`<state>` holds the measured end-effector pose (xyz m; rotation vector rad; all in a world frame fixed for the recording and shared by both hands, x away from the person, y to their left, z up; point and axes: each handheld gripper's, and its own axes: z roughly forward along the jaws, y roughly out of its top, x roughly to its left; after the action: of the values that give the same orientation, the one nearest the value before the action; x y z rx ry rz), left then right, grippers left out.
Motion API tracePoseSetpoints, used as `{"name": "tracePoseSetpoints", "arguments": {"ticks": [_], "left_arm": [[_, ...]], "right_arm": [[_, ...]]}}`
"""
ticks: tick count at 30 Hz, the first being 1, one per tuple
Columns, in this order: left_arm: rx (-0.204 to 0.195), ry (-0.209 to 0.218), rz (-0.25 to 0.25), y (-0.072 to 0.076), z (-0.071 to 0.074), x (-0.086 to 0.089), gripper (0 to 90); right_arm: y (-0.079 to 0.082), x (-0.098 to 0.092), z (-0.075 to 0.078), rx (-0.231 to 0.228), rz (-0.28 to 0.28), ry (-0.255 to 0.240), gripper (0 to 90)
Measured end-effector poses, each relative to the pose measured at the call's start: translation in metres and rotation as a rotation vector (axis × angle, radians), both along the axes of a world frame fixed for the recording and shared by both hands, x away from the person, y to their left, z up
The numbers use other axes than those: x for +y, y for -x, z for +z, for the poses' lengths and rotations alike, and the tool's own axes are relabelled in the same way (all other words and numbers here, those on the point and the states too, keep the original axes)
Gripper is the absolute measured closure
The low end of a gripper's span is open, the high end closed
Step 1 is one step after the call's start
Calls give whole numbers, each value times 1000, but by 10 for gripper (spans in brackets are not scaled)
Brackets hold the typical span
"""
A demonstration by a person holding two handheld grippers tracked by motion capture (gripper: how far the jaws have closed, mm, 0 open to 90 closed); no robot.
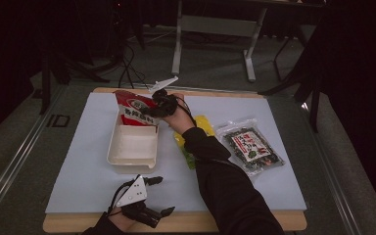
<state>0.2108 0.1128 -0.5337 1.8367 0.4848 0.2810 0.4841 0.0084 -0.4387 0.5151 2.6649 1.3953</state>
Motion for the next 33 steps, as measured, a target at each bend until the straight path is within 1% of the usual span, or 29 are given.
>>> {"name": "tracePoseSetpoints", "arguments": {"ticks": [3, 5, 8, 10, 11, 13, 14, 17, 20, 25, 26, 28, 29, 30, 31, 32, 33], "left_arm": [[3, -3, 2, 0, 0, 0, 45], [4, -3, 3, 0, -1, 0, 45], [5, -6, 3, -1, -1, -1, 45], [4, -7, 2, -1, -1, -1, 45], [3, -9, 2, -1, -1, -1, 45], [5, -4, 2, -1, -2, -1, 45], [4, -7, 3, -1, -1, -1, 45], [2, -13, 5, -1, -2, -2, 45], [2, -18, 4, -1, -2, -2, 45], [6, -11, 1, -3, -3, -3, 45], [6, -11, 1, -3, -3, -3, 45], [7, -16, 1, -3, -3, -4, 45], [7, -16, 1, -3, -3, -4, 45], [7, -16, 1, -3, -3, -4, 45], [4, -16, -4, -3, -4, -5, 45], [4, -16, -4, -3, -4, -5, 45], [4, -13, -9, -3, -4, -5, 45]], "right_arm": [[4, -8, 4, 7, -6, -33, 699], [6, -13, 7, 0, -5, -38, 666], [8, -19, 10, -9, -13, -33, 656], [12, -26, 12, -15, -16, -32, 636], [15, -31, 12, -16, -17, -23, 625], [19, -38, 12, -32, -15, 0, 611], [20, -41, 12, -35, -20, 2, 596], [22, -52, 12, -35, -33, 6, 564], [23, -64, 10, -32, -49, 8, 552], [29, -88, 3, -28, -69, 25, 546], [31, -97, 2, -27, -76, 24, 546], [34, -106, 2, -26, -80, 25, 543], [34, -106, 2, -26, -80, 25, 543], [36, -114, 3, -30, -87, 29, 543], [39, -127, 5, -37, -95, 34, 543], [39, -127, 5, -37, -95, 34, 543], [40, -133, 7, -42, -102, 31, 543]]}}
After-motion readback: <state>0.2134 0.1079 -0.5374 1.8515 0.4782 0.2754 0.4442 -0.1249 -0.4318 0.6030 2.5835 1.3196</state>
